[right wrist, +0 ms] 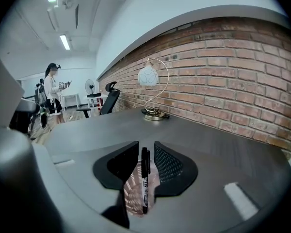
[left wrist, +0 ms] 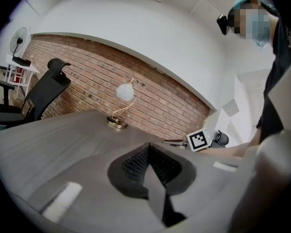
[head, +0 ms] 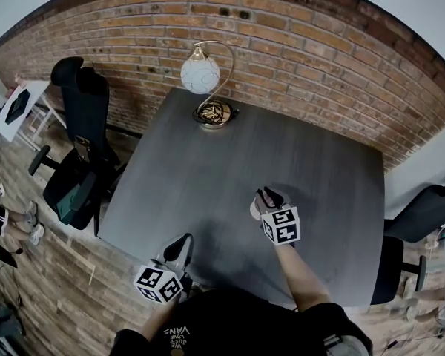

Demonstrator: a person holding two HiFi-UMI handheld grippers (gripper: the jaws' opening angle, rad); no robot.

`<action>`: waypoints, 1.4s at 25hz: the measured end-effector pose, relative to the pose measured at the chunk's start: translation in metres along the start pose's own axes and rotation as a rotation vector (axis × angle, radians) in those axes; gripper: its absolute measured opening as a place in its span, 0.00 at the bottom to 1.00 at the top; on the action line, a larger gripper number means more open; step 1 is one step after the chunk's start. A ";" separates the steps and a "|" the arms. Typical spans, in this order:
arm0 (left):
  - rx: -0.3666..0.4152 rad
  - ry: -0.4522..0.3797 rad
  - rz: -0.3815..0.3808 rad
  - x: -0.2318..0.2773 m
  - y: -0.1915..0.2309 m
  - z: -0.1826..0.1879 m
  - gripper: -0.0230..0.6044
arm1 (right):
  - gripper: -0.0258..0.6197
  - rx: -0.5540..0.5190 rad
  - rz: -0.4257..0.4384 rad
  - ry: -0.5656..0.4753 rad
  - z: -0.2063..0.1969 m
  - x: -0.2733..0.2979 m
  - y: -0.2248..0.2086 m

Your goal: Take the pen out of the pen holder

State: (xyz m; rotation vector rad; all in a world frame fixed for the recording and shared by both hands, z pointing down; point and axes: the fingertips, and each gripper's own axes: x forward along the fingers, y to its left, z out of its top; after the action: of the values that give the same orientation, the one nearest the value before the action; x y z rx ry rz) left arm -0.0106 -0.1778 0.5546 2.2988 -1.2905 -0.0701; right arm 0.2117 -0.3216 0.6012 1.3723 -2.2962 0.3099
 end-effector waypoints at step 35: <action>-0.010 -0.037 -0.004 -0.016 0.015 0.010 0.12 | 0.13 -0.105 -0.063 0.055 0.021 -0.011 0.004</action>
State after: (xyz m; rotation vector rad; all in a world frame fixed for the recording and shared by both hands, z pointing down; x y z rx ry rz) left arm -0.0342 -0.1751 0.5490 2.3014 -1.3014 -0.1202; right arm 0.2070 -0.3198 0.5775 1.3630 -2.1875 0.2014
